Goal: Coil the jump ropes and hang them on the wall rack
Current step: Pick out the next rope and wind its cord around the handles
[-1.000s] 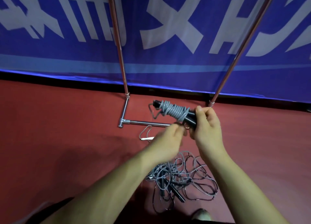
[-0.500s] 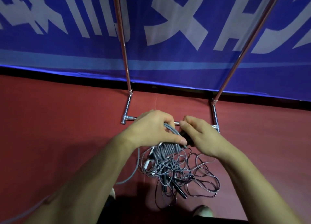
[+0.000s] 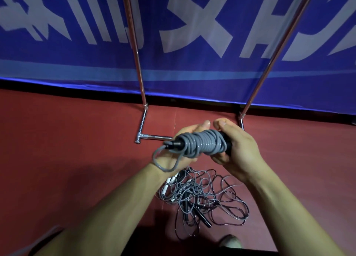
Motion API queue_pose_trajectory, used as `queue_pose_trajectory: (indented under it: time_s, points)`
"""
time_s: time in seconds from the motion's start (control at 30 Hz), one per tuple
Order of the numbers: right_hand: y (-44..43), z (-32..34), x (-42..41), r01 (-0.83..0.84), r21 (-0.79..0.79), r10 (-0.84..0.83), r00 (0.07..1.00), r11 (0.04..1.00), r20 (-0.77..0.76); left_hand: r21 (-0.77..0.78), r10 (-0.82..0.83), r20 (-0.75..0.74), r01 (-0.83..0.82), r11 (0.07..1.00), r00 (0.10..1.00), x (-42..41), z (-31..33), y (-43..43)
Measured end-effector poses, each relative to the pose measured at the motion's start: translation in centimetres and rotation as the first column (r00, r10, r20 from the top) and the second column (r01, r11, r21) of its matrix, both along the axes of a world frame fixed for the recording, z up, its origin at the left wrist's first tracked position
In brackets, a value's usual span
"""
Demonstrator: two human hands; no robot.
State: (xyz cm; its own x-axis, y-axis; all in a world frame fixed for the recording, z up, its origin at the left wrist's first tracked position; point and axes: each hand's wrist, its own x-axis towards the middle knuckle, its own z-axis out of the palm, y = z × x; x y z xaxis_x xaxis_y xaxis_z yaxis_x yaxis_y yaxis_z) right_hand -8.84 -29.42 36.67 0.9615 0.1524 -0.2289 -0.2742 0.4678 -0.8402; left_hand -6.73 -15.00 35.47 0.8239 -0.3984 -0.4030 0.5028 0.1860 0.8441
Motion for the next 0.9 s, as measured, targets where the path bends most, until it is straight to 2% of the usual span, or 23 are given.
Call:
queue_pose_trajectory:
  time_s: [0.07,0.13,0.17,0.23,0.27,0.3,0.33,0.37,0.43,0.5,0.57,0.63,0.67,0.73,0.77,0.8,0.83,0.9]
  points:
    - [0.0,0.1,0.3,0.08,0.024,-0.079,0.996,0.997,-0.038,0.345,-0.093,0.139,0.04,0.938,0.986,-0.8,-0.9,-0.4]
    - [0.1,0.3,0.6,0.193,0.019,-0.191,0.977,0.981,-0.093,0.404,-0.1,0.212,0.006,0.915,0.972,-1.6,-0.6,-0.9]
    - [0.1,0.0,0.8,0.267,-0.041,-0.27,0.956,0.963,-0.114,0.452,-0.122,0.273,-0.015,0.892,0.954,-2.0,-0.5,-1.2]
    - [0.2,-0.8,0.9,0.388,-0.301,-0.421,0.906,0.871,-0.05,0.66,-0.308,0.374,-0.017,0.751,0.875,-2.9,-0.5,-1.5]
    - [0.2,-1.3,0.9,0.413,-0.495,-0.444,0.894,0.764,0.06,0.749,-0.408,0.395,-0.031,0.662,0.823,-3.3,-0.8,-1.5]
    - [0.3,-1.7,0.7,0.416,-0.661,-0.408,0.895,0.624,0.178,0.81,-0.486,0.399,-0.051,0.584,0.778,-3.6,-1.0,-1.5]
    - [0.4,-2.1,0.4,0.414,-0.76,-0.344,0.901,0.501,0.264,0.862,-0.549,0.379,-0.068,0.503,0.745,-4.1,-0.9,-1.6]
    - [0.6,-2.4,0.1,0.412,-0.805,-0.292,0.905,0.427,0.308,0.902,-0.601,0.353,-0.09,0.423,0.717,-4.3,-0.7,-1.6]
    - [0.7,-2.6,-0.4,0.4,-0.842,-0.224,0.914,0.362,0.338,0.936,-0.669,0.341,-0.174,0.306,0.66,-4.7,0.1,-1.7]
    - [0.8,-2.9,-0.5,0.352,-0.9,-0.131,0.935,0.255,0.329,0.913,-0.742,0.397,-0.317,0.258,0.54,-4.7,0.8,-1.4]
    - [0.7,-3.1,-0.5,0.246,-0.963,-0.004,0.969,0.112,0.247,0.885,-0.811,0.408,-0.401,0.239,0.418,-4.3,1.5,-0.7]
    - [0.5,-2.9,-0.4,0.111,-0.993,0.129,0.985,0.049,0.116,0.914,-0.829,0.369,-0.323,0.244,0.42,-3.1,2.2,0.6]
    - [0.4,-2.8,-0.4,0.049,-0.997,0.2,0.978,0.058,0.06,0.928,-0.82,0.364,-0.248,0.278,0.442,-2.2,2.3,1.4]
    - [0.5,-2.1,-0.5,-0.04,-0.99,0.333,0.943,0.135,0.007,0.929,-0.784,0.343,-0.061,0.366,0.518,-0.8,2.5,3.1]
    - [0.7,-1.7,-0.6,-0.073,-0.978,0.375,0.927,0.194,0.005,0.887,-0.737,0.357,0.04,0.46,0.573,-0.4,2.5,3.9]
    - [0.8,-1.4,-0.7,-0.11,-0.953,0.382,0.924,0.282,0.006,0.818,-0.681,0.378,0.118,0.564,0.627,0.0,2.2,4.4]
    - [1.0,-1.0,-0.7,-0.152,-0.899,0.359,0.933,0.41,0.006,0.737,-0.617,0.388,0.172,0.654,0.685,0.3,1.9,4.8]
    - [1.1,-0.4,-0.8,-0.224,-0.671,0.282,0.959,0.707,-0.022,0.597,-0.518,0.388,0.221,0.771,0.762,0.9,1.5,5.1]
